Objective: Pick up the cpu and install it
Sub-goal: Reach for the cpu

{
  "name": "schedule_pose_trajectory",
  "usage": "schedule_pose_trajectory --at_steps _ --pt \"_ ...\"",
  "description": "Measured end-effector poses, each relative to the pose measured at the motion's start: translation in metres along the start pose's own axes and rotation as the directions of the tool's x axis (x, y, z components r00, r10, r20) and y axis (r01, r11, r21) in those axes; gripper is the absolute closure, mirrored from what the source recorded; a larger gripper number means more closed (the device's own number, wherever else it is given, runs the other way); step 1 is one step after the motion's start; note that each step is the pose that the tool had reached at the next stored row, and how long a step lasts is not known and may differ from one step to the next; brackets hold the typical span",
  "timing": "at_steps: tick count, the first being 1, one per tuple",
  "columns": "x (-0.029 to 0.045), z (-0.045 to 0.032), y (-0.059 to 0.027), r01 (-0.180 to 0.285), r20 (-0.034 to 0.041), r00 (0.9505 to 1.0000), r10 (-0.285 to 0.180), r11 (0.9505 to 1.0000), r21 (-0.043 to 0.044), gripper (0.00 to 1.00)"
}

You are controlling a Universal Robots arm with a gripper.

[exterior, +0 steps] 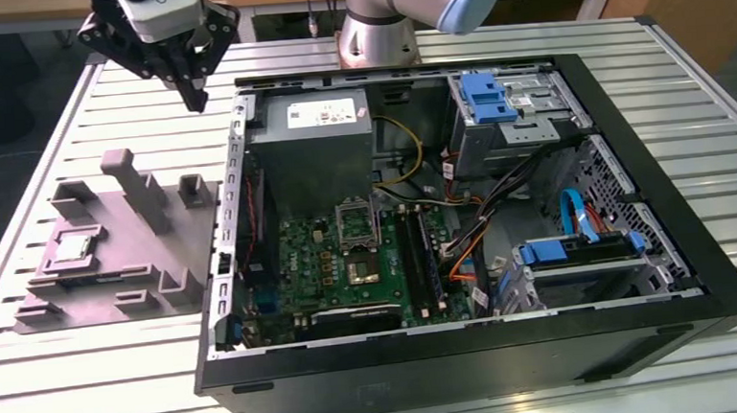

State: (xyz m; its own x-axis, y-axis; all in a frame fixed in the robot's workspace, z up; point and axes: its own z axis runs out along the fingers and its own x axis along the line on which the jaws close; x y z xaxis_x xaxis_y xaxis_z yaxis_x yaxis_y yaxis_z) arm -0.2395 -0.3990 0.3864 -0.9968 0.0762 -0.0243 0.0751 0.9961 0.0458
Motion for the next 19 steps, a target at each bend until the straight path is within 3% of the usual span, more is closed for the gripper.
schedule_pose_trajectory --at_steps 19 --pt "0.0067 0.0024 -0.0006 0.000 0.0000 1.0000 0.000 1.0000 0.0000 0.89"
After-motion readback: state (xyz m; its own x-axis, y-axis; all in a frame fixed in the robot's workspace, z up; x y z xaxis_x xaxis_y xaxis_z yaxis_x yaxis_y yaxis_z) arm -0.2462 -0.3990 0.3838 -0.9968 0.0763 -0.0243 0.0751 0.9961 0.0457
